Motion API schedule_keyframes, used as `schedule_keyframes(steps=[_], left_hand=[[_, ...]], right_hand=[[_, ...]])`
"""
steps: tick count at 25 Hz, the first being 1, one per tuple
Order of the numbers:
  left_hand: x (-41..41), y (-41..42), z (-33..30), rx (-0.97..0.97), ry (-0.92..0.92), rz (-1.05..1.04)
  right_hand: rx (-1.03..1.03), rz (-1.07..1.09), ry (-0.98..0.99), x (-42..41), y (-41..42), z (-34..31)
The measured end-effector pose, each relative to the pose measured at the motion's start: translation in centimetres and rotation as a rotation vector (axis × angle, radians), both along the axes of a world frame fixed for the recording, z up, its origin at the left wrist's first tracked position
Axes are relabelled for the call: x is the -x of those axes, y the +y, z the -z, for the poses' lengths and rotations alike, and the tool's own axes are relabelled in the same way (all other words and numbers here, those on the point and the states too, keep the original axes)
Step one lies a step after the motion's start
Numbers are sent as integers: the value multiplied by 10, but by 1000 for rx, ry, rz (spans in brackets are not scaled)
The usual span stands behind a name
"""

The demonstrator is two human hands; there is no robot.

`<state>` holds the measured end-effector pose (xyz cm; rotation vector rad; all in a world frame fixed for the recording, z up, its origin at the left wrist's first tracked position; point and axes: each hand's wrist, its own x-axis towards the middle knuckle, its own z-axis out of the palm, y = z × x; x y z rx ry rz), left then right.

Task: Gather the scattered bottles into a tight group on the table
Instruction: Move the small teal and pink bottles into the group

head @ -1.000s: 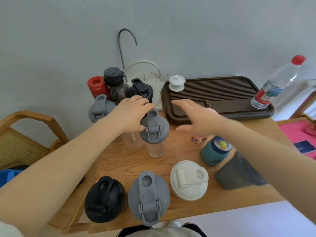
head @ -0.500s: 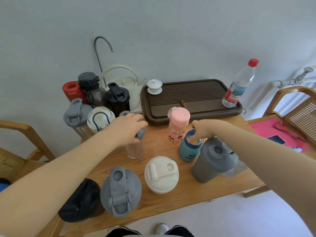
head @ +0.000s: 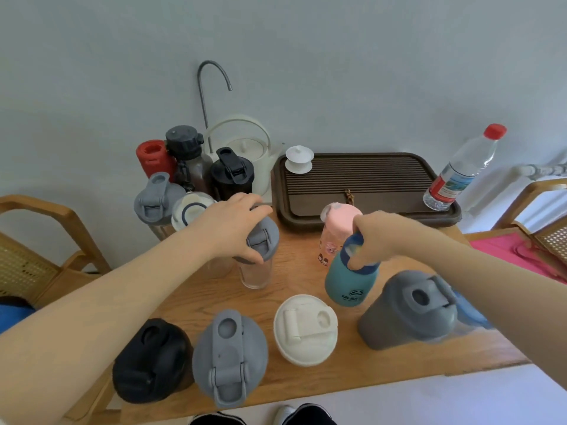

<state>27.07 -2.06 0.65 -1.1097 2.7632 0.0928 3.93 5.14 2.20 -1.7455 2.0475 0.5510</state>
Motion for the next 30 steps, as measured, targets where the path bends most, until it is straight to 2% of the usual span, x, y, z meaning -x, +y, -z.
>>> schedule_keyframes(steps=[4, 10, 15, 23, 28, 30], left_hand=[[-10, -23, -6, 28, -69, 84], [-20, -43, -2, -19, -137, 137], [-27, -58, -5, 66, -160, 245], [-28, -62, 3, 34, -114, 232], [-23, -56, 3, 29, -135, 163], [-22, -49, -1, 35, -44, 105]], right_hand=[[211, -60, -206, -25, -36, -37], [253, -132, -265, -53, -125, 14], [325, -189, -324, -74, -166, 39], [199, -194, -262, -72, -169, 84], [295, -233, -280, -79, -166, 86], [302, -186, -265, -59, -157, 64]])
